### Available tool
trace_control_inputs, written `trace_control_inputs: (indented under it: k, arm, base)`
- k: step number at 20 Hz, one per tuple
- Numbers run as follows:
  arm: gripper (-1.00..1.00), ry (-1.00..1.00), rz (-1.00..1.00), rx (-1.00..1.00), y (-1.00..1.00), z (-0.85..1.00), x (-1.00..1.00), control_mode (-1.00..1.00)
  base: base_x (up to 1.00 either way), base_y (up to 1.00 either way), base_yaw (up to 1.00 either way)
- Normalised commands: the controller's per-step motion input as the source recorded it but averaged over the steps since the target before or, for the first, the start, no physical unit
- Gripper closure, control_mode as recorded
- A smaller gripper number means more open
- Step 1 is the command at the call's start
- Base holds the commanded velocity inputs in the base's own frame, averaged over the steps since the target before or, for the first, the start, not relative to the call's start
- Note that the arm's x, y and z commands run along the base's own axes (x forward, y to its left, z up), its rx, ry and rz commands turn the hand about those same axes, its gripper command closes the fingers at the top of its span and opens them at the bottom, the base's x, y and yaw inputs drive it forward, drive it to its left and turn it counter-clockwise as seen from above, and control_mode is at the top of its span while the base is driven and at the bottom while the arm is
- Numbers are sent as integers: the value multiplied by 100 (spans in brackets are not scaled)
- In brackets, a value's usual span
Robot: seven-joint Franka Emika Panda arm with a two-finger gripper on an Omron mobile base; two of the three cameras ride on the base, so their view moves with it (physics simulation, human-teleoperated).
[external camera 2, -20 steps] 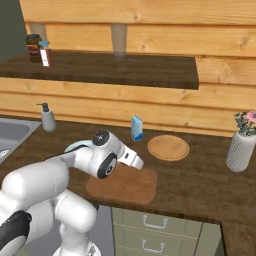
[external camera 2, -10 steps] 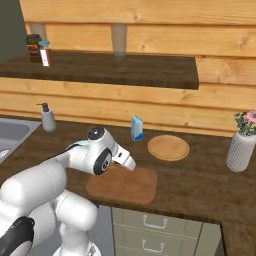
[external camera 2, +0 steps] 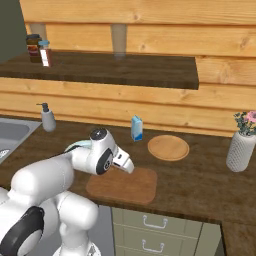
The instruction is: From the different types of pastries on the counter, select a croissant and place it on the cutting board. Then retrieve a jar of jam from the cabinet and place it alongside the croissant on the cutting board.
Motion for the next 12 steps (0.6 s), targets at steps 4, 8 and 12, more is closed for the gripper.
trace_control_inputs:
  k: [4,8,12]
  arm:
    - [100,0,4,0,36,-68,-27,-100]
    - [100,0,3,0,16,-66,-45,-100]
    - [100,0,1,0,12,-68,-34,-100]
  base:
    - [0,0,0]
    - [0,0,0]
    - [0,0,0]
